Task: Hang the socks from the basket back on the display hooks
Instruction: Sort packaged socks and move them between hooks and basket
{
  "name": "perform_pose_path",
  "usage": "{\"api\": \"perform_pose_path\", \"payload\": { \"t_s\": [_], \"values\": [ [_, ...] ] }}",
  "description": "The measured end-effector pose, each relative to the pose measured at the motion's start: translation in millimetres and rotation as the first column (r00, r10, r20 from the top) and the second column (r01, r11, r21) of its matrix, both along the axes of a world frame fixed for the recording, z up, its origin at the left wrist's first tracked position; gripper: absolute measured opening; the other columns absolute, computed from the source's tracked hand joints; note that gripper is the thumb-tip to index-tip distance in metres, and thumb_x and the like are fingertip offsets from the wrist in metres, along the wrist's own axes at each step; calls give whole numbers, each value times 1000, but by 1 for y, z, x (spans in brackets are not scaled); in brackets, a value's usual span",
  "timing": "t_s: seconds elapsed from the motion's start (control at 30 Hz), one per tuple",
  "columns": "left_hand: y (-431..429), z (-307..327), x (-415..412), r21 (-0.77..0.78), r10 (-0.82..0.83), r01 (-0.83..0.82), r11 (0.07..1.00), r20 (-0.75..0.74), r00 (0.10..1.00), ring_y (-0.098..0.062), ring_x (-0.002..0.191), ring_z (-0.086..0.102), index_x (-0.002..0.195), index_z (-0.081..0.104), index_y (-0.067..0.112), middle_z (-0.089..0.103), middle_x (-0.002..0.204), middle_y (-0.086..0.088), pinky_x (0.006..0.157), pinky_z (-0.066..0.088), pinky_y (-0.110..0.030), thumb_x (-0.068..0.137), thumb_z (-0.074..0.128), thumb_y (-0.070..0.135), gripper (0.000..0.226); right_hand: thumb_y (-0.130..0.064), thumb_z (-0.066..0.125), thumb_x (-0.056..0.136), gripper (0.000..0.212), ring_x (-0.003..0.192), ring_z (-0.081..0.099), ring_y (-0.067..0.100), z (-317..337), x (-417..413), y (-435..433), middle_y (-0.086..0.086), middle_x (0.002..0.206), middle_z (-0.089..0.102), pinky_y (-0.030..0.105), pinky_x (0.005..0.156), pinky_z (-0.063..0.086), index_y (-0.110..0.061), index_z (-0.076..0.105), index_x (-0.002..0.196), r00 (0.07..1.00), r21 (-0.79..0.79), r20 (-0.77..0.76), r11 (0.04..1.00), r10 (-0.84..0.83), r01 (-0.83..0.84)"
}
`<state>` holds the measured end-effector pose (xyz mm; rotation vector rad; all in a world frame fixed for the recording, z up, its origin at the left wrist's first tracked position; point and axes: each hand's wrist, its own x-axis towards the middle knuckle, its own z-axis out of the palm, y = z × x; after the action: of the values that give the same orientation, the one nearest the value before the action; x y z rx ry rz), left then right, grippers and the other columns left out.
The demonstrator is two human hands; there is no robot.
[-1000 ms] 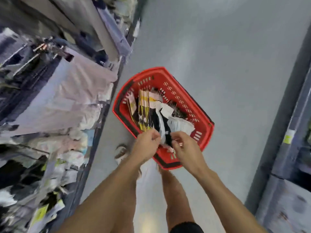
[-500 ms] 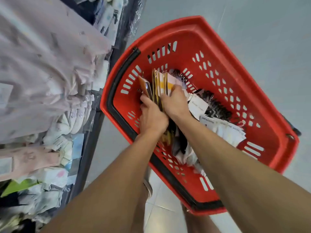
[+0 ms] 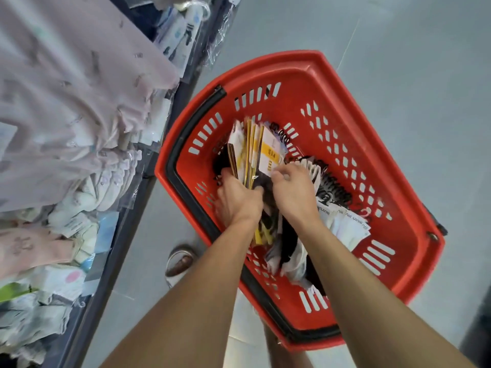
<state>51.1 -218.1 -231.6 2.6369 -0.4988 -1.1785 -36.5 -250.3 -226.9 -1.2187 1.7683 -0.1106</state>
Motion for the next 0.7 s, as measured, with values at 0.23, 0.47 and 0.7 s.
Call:
{"api": "perform_pose_path", "payload": {
  "t_s": [0.23,0.47,0.7],
  "values": [
    [11,84,0,-358,-61,57,932,0,998,-10,87,69,116,40,36,67,90,18,83,58,-35,68,81,37,63,-47,60,94,43,109,54,-19,58,-33,10,-33,118,60,9,88,42,-34,49,133,931,42,326,986,-166,161],
    [59,233,49,-592,15,-315,742,-455,890,-14,124,62,144,37,22,64,134,6,100,53,-38,70,81,10,87,-47,72,82,67,122,56,-5,216,-20,0,-23,132,60,13,90,49,-36,43,141,794,-106,572,978,206,-177],
    [131,423,90,-507,98,-451,734,-579,810,0,111,66,154,5,27,65,130,12,78,55,-16,66,77,3,117,-40,72,86,63,126,53,-5,404,30,29,-26,135,57,22,99,46,-49,39,139,554,-198,628,801,547,-565]
  ]
}}
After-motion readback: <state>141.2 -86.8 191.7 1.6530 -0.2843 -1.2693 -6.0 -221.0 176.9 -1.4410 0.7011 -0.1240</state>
